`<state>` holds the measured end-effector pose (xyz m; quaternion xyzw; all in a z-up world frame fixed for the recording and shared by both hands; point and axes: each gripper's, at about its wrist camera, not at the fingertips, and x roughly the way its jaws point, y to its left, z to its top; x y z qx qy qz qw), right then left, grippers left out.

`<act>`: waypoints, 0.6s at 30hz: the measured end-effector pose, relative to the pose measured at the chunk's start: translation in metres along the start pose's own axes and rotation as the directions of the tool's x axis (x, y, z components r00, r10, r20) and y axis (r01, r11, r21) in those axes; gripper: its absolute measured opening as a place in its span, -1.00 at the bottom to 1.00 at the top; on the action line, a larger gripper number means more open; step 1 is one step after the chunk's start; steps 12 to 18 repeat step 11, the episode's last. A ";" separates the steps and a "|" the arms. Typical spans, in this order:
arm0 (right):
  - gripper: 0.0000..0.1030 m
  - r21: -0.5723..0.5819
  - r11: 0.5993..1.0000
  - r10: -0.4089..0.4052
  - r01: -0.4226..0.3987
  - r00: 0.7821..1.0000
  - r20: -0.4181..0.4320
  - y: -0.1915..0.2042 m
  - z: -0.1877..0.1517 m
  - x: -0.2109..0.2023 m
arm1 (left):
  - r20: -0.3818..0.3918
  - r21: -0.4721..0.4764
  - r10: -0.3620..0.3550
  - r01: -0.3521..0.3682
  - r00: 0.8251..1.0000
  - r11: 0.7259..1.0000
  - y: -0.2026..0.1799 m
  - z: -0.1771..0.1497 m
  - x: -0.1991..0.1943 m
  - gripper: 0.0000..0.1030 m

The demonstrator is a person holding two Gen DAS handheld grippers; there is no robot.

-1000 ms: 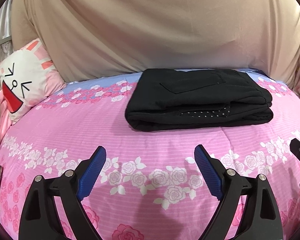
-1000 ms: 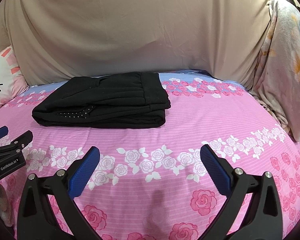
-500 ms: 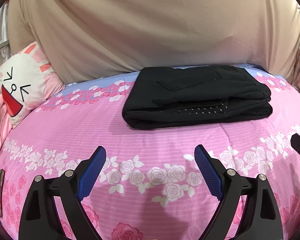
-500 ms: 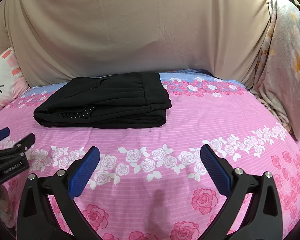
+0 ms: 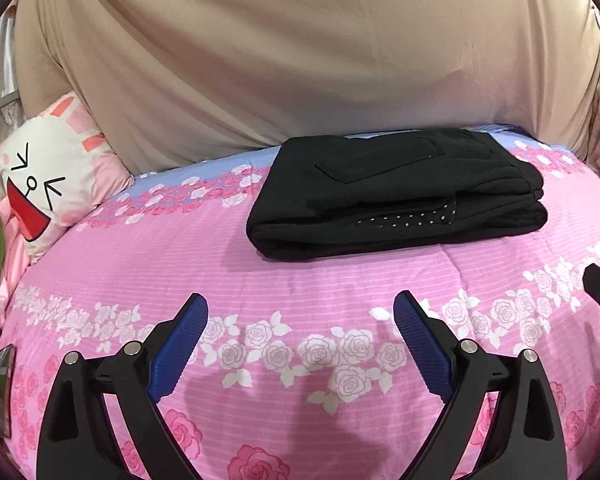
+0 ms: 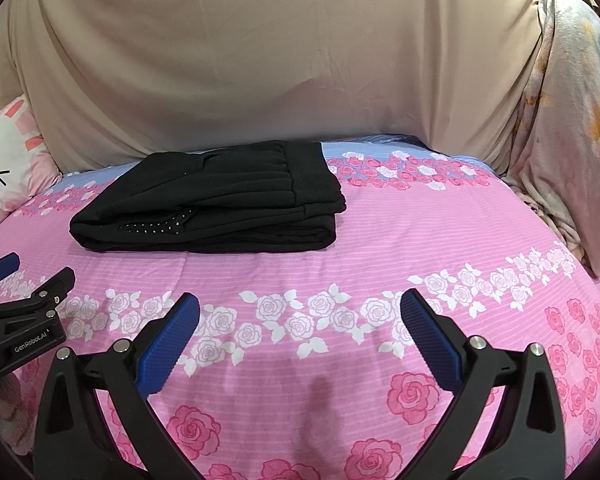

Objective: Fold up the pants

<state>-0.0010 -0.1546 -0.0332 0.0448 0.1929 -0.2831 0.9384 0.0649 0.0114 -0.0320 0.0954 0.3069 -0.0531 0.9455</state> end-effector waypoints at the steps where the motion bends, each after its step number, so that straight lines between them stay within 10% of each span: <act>1: 0.91 0.000 1.000 0.000 0.000 1.000 0.000 0.000 0.000 0.000 | 0.001 -0.004 -0.005 0.005 1.000 1.000 0.000 0.000 0.000 0.79; 18: 0.91 -0.001 1.000 0.000 0.000 1.000 0.004 -0.001 0.000 0.001 | -0.023 0.001 0.015 -0.015 1.000 1.000 -0.002 -0.001 0.002 0.74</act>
